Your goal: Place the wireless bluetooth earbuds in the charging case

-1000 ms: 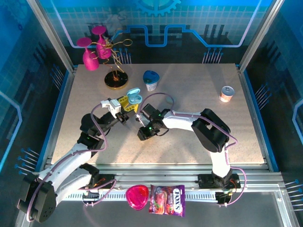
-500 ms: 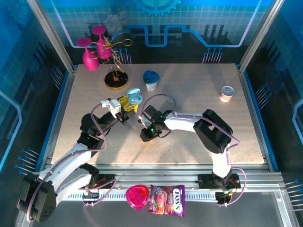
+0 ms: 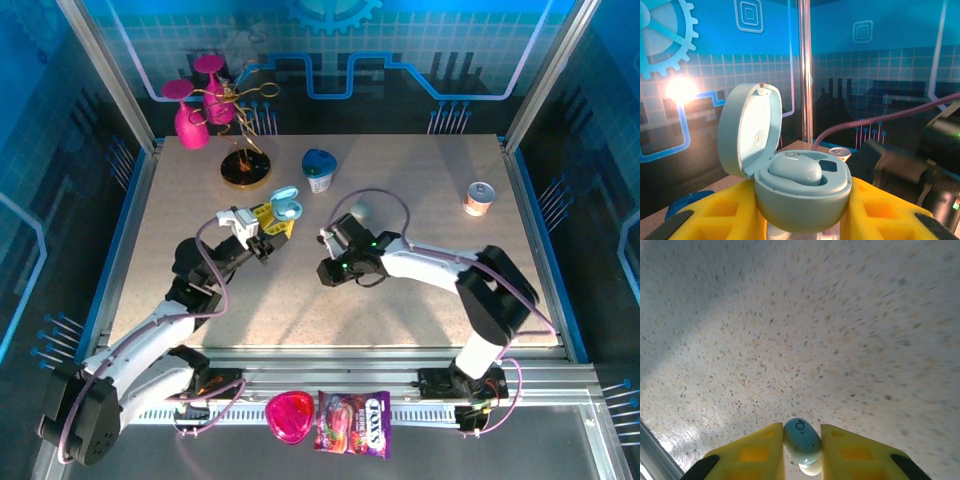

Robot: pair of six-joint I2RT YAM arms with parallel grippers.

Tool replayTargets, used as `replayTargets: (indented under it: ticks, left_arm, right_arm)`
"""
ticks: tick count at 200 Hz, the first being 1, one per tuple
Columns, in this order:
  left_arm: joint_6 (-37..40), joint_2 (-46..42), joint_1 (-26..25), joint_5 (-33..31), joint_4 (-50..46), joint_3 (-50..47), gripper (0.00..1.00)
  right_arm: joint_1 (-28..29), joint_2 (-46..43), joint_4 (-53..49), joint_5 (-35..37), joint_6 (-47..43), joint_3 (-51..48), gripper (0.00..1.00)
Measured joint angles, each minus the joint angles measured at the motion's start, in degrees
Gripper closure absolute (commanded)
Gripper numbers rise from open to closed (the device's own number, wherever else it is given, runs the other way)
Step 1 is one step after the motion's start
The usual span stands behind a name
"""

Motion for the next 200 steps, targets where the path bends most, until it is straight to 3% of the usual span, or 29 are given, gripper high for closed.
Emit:
replayTargets:
  ticks: [79,124,200]
  left_arm:
    - [-2.6,7.0,-0.8,1.0,4.8,0.1,0.68]
    - [-3.0,11.1,-3.0,1.3,7.3,1.1,0.68]
    - [-4.5,11.9,-3.8,1.5,9.8,1.3,0.68]
  right_arm:
    - [-3.3,-21.0,-4.9,7.7,-4.2,4.0,0.79]
    - [-0.1,-23.3,-6.0,10.6,-7.4,11.6,0.79]
    - [3.0,-20.9,-3.5,9.5,-9.3,16.8,0.79]
